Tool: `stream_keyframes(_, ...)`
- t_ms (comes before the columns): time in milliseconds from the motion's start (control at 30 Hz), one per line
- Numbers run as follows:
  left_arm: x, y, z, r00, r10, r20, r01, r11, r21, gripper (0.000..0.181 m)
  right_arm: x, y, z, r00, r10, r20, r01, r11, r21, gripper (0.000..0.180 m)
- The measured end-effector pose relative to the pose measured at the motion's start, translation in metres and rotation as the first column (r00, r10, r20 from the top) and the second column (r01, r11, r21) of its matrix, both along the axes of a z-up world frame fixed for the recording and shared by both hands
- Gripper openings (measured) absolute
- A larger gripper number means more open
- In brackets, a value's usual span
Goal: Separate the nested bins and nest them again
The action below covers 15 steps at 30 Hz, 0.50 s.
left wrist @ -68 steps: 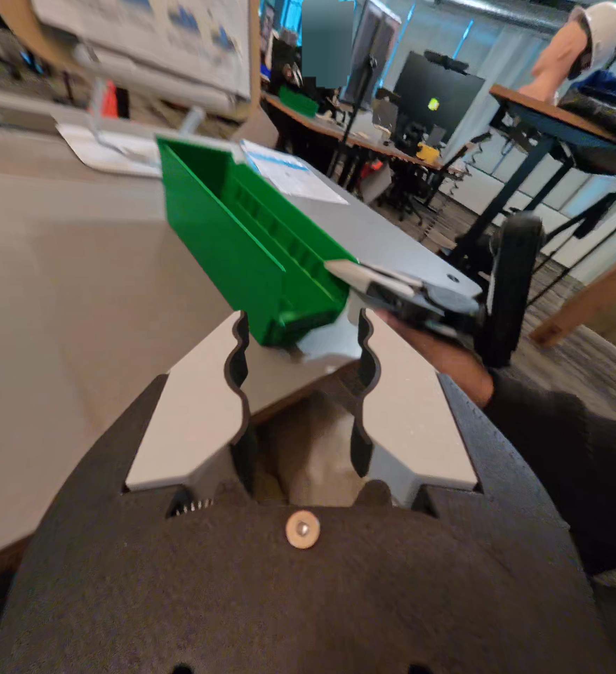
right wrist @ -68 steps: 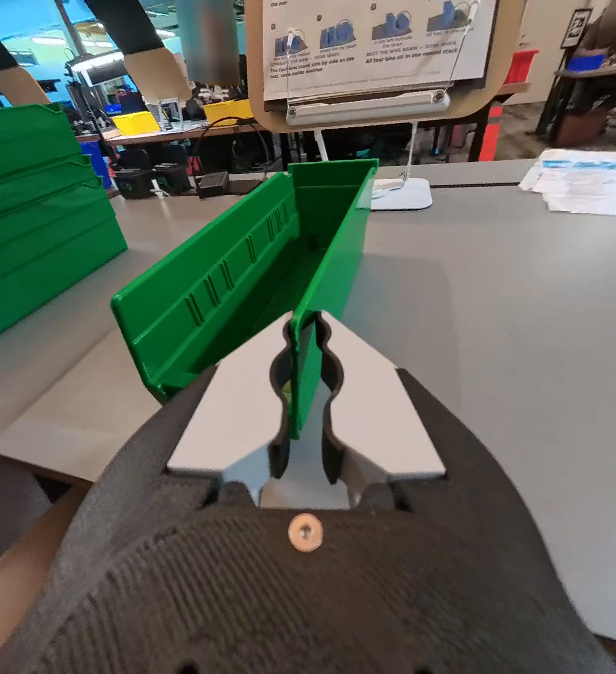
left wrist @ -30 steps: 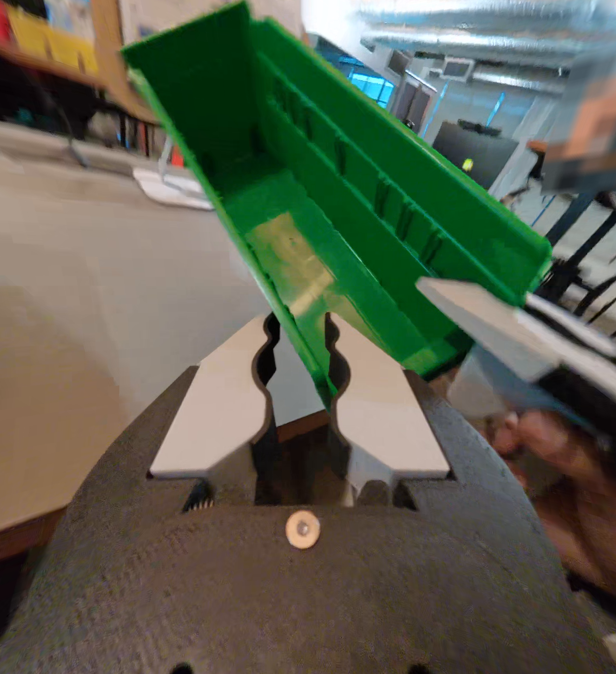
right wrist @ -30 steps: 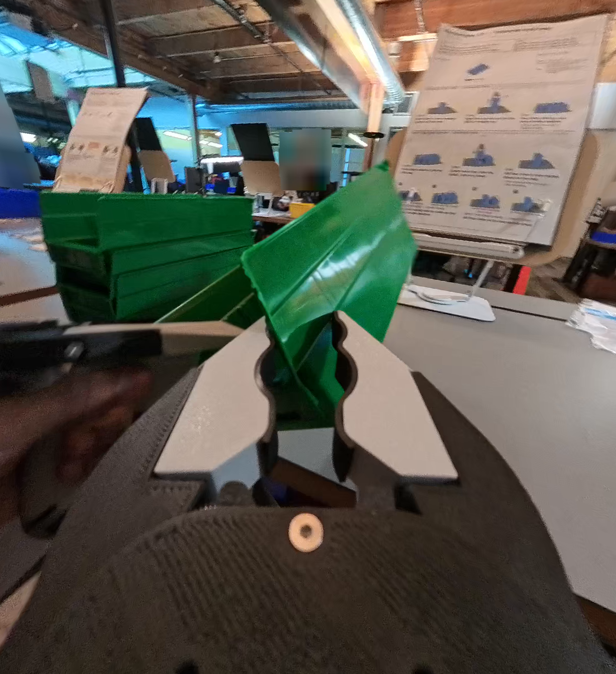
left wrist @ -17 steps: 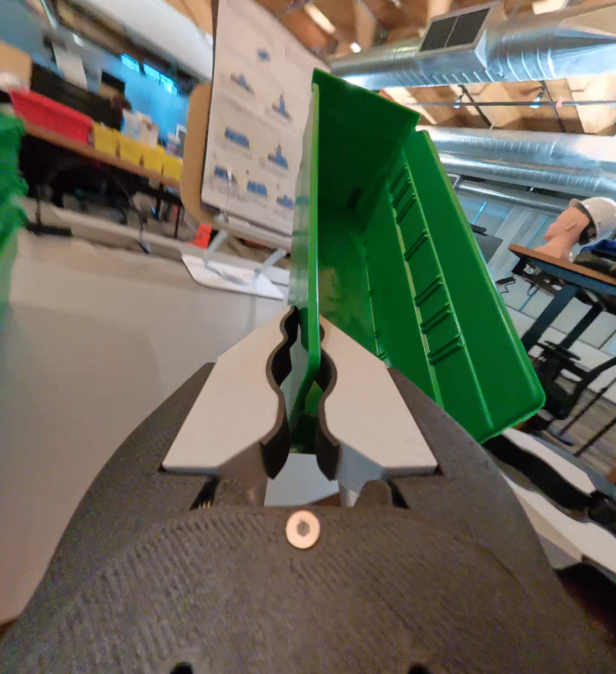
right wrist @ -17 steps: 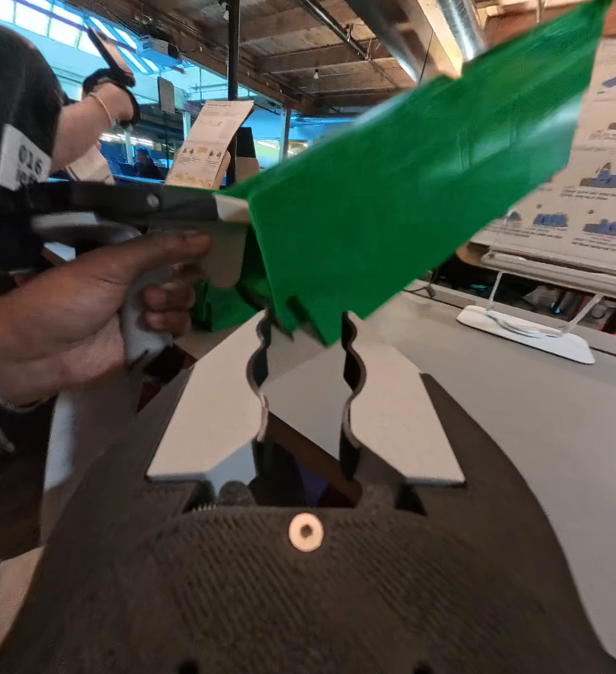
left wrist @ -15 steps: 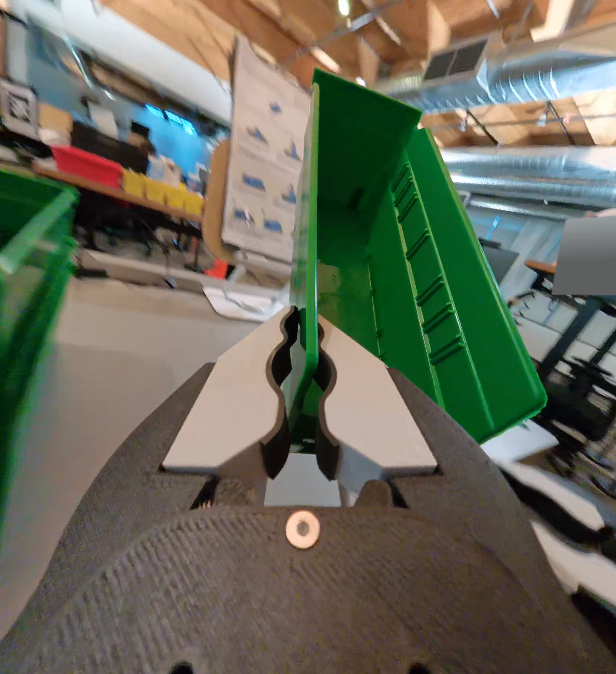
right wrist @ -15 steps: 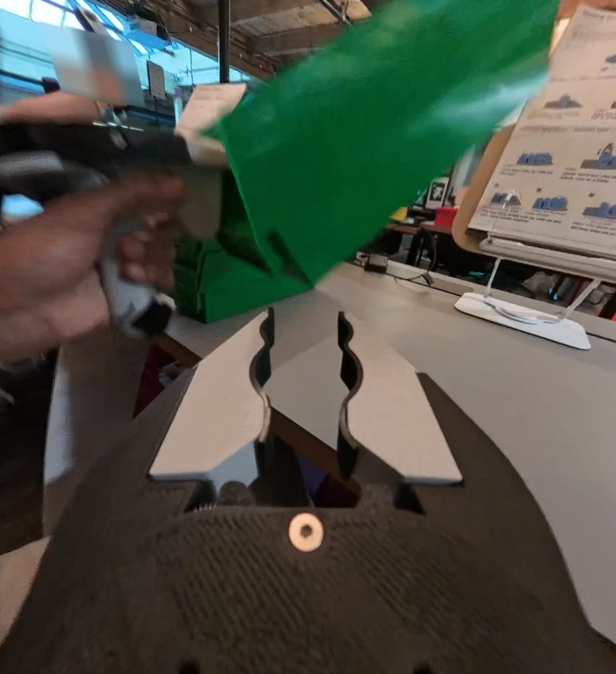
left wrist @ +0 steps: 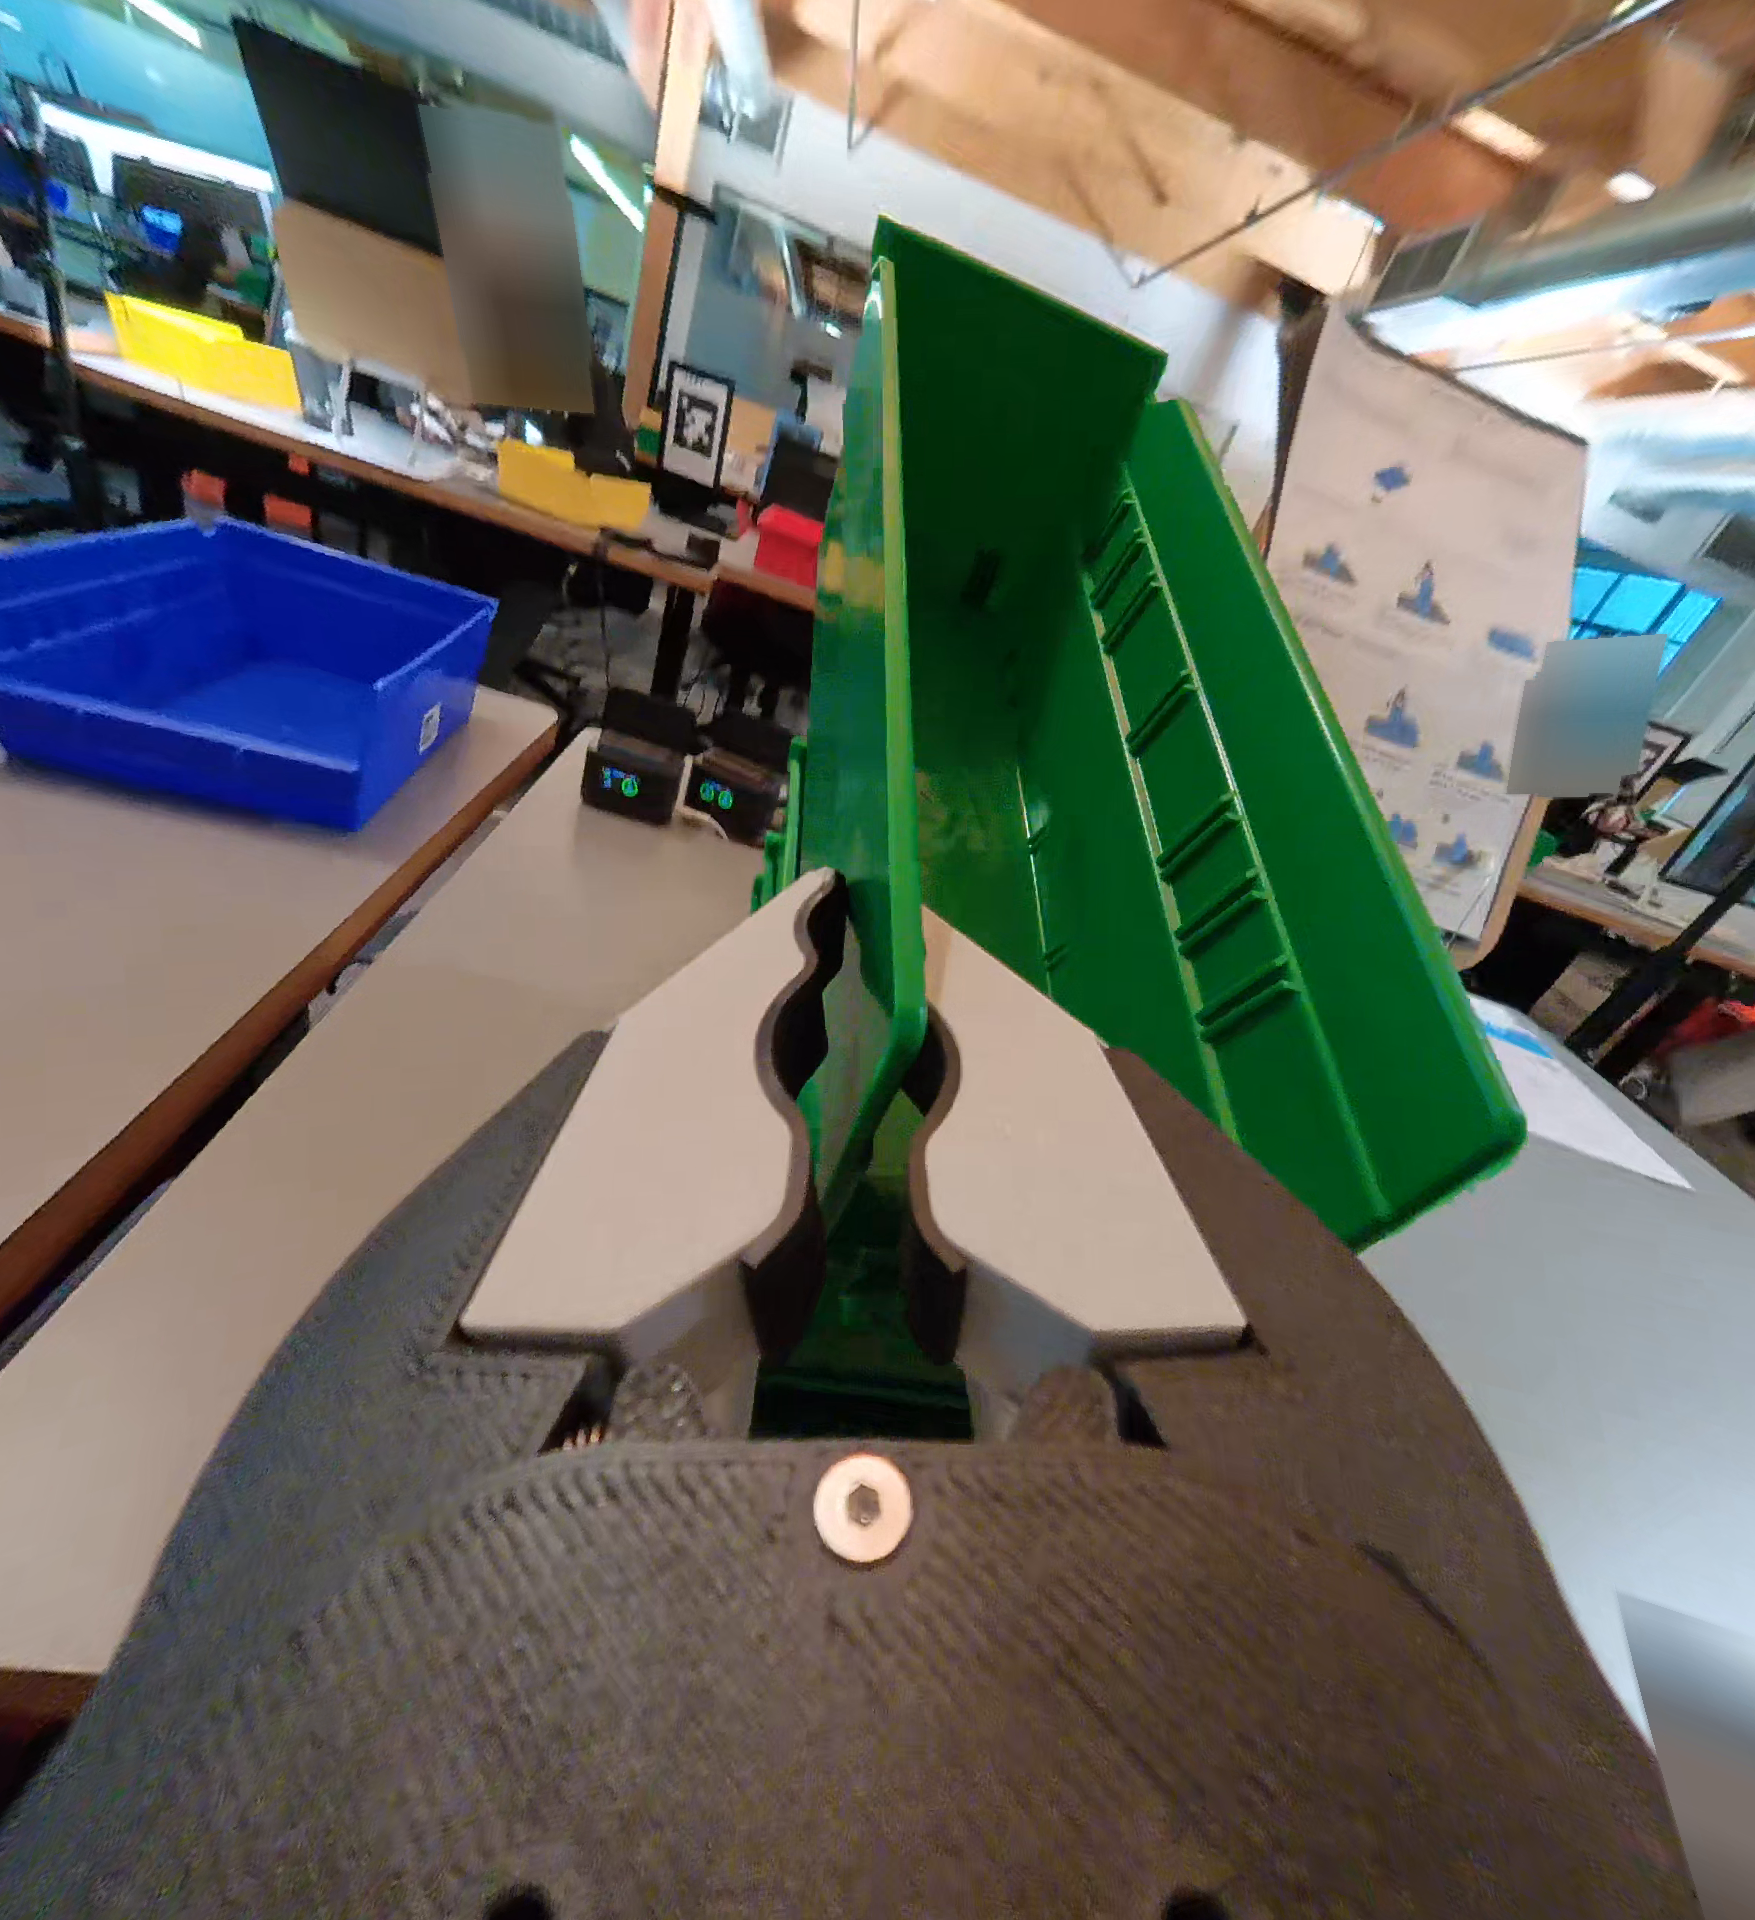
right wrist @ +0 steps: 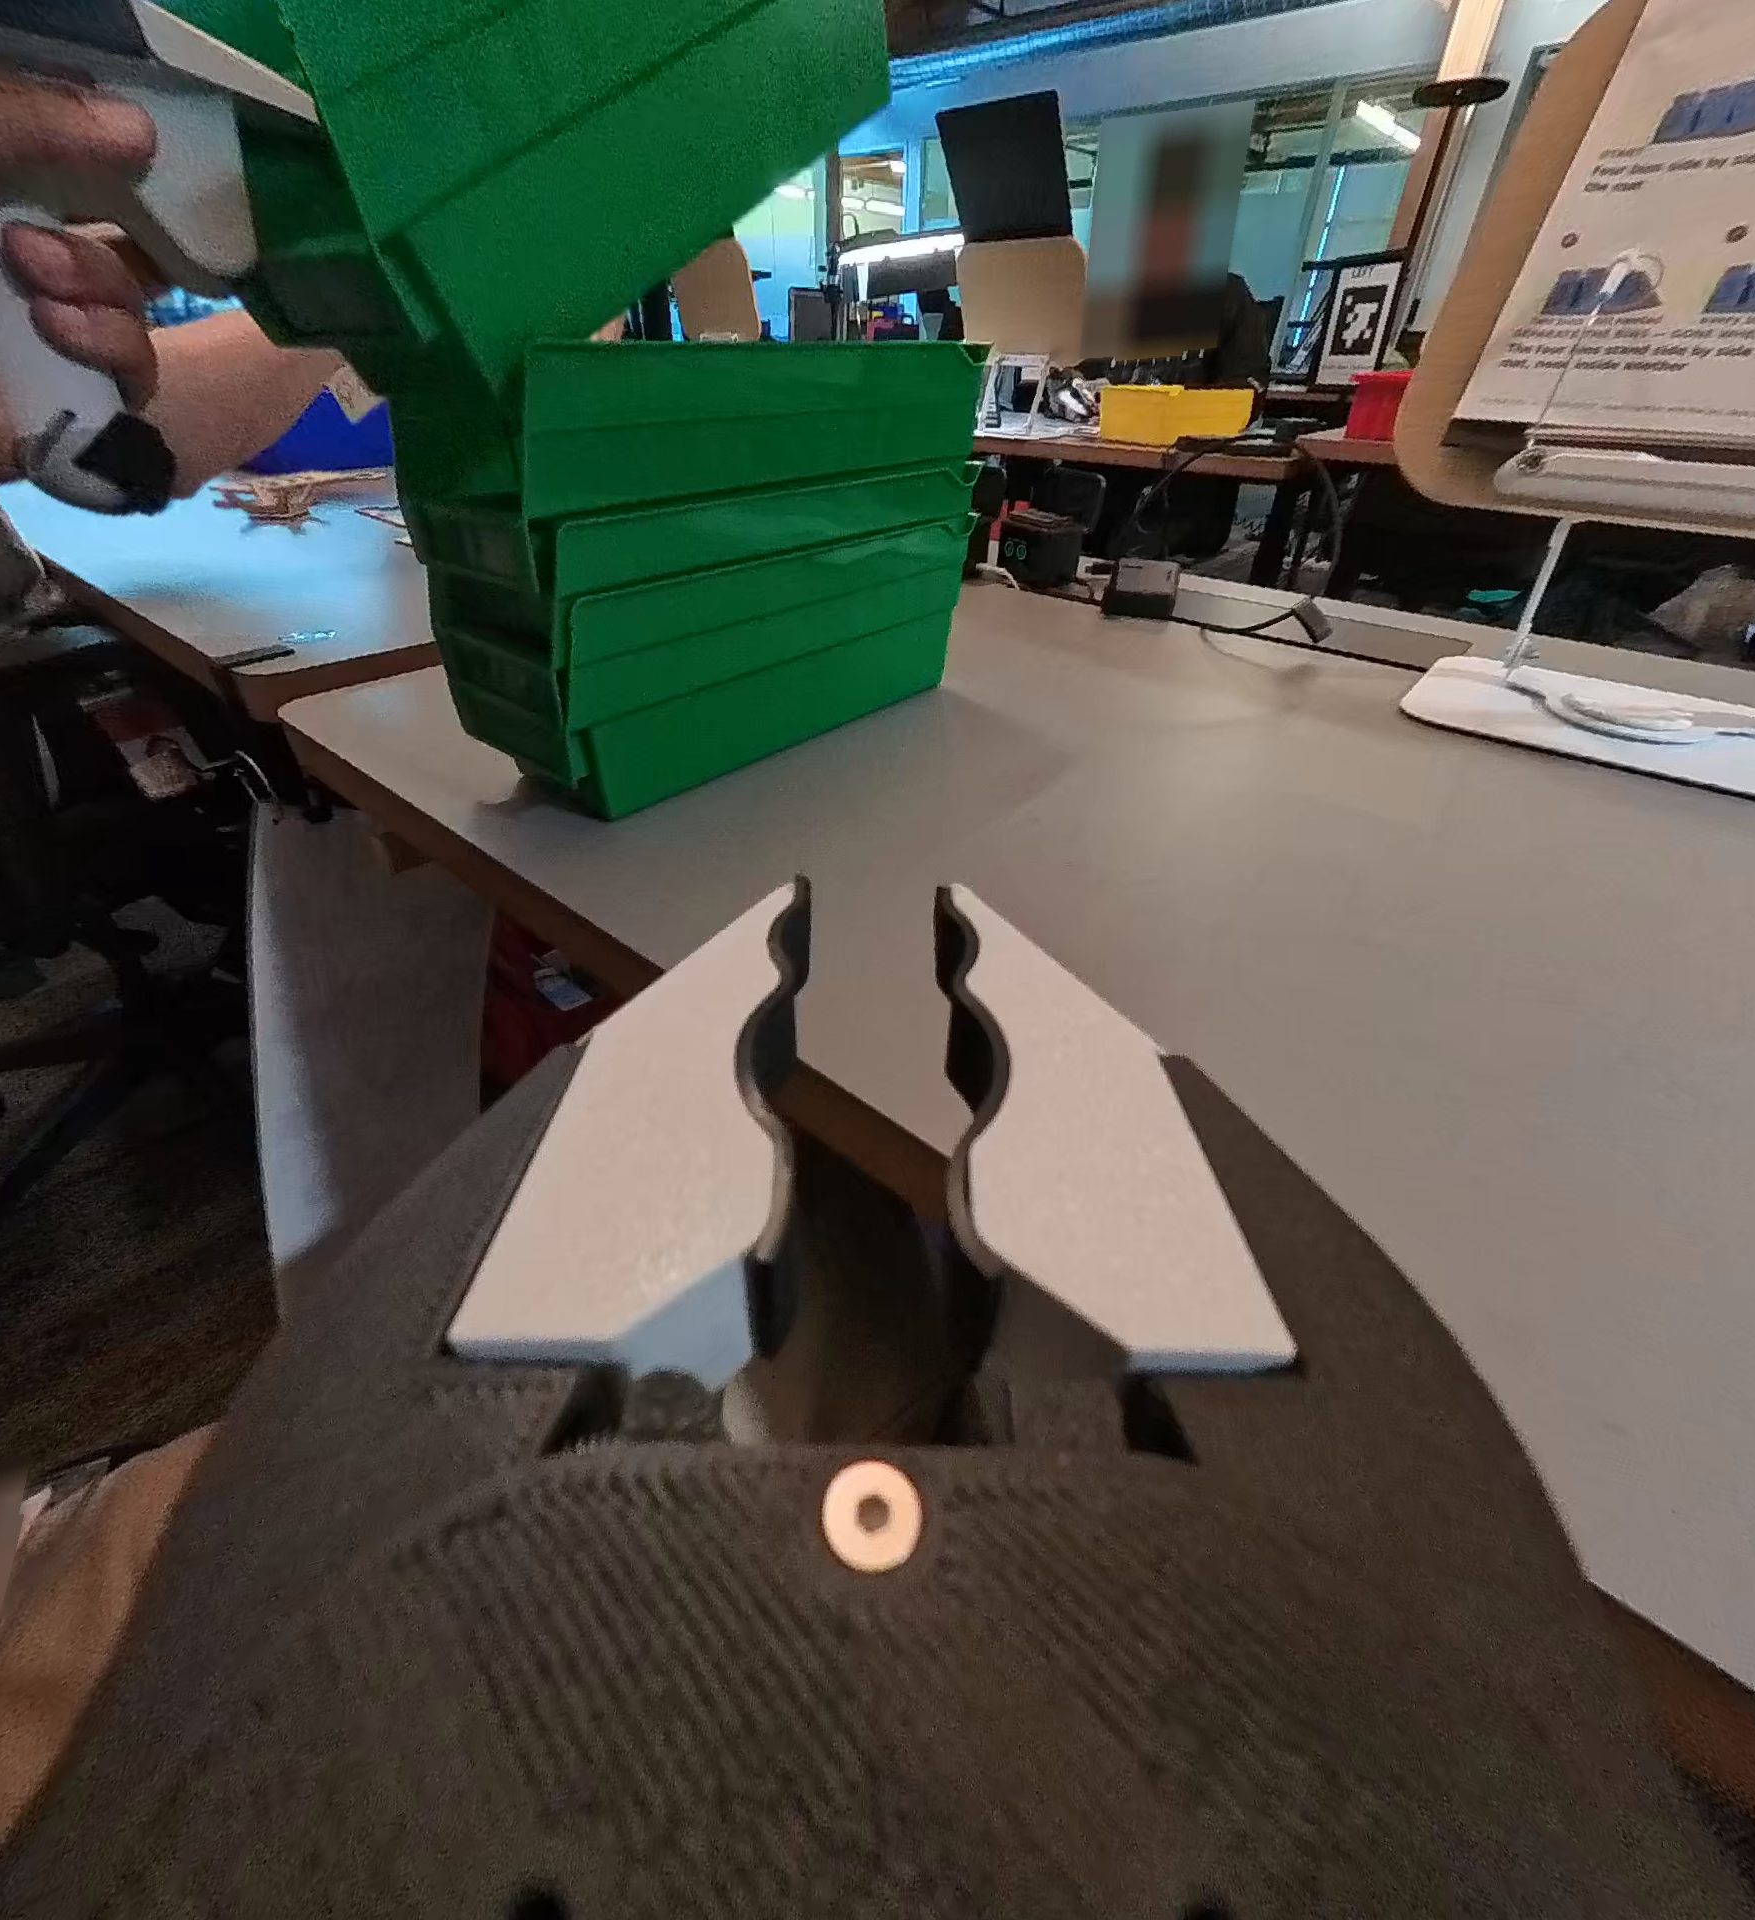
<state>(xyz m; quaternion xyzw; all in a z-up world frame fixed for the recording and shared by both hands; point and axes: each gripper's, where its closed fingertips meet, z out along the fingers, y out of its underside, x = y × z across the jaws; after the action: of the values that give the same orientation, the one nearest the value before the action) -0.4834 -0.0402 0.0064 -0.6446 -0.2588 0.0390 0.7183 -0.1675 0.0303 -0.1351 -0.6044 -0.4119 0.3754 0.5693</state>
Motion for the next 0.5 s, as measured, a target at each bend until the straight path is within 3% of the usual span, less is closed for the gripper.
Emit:
stream_keyframes(167, 0.002, 0.015, -0.024, 0.995, -0.055, 0.079, 0.059, 0.997, -0.054, 0.002, -0.001, -0.002, -0.002, 1.0, 0.007, 0.01, -0.007, 1.0, 0.007, 0.023)
stream_keyframes(433, -0.006, 0.019, -0.033, 0.995, 0.012, 0.1, -0.004, 0.997, -0.081, 0.003, 0.0, -0.002, -0.002, 1.0, 0.017, 0.006, -0.017, 1.0, -0.016, 0.021)
stream_keyframes(500, -0.003, 0.019, -0.03, 0.995, -0.019, 0.093, 0.024, 0.998, -0.051, 0.015, 0.0, -0.002, -0.003, 1.0, 0.021, 0.009, -0.02, 1.0, -0.021, 0.02)
